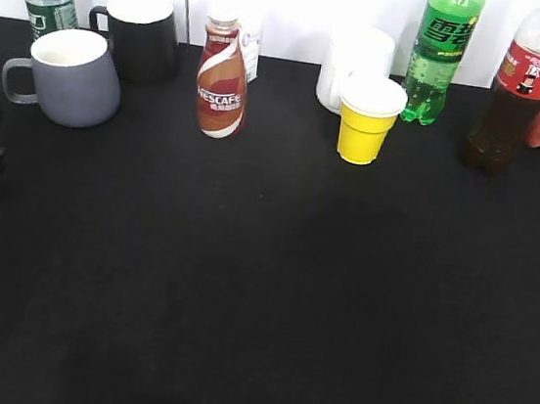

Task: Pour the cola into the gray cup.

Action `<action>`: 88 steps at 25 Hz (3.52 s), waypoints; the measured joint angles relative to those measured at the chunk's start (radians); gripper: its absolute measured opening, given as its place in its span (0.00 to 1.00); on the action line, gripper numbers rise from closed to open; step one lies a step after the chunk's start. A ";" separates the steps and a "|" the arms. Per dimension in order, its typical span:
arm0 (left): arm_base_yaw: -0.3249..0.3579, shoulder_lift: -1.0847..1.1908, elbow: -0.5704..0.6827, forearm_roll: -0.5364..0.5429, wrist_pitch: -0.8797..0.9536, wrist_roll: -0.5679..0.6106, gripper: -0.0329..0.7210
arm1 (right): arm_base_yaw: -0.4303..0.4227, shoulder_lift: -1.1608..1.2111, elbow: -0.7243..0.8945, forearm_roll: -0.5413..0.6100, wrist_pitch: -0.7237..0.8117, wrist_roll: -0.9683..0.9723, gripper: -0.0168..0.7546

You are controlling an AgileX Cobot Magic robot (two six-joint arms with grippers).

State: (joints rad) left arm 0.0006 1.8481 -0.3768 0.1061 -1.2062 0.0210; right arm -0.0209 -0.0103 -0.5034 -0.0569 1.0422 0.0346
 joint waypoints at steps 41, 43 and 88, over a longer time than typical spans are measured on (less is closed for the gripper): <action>0.006 0.294 -0.437 -0.043 0.023 0.010 0.11 | 0.000 0.000 0.000 0.000 0.000 0.000 0.70; 0.006 0.299 -0.437 -0.048 0.019 0.010 0.11 | 0.000 0.000 0.000 0.001 0.000 0.000 0.70; 0.003 -0.799 -0.141 0.581 0.570 -0.435 0.11 | 0.000 1.938 -0.028 -0.175 -2.252 0.060 0.79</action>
State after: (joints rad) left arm 0.0035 1.0490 -0.5180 0.6876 -0.6366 -0.4143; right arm -0.0209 1.9272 -0.5316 -0.2316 -1.2102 0.0946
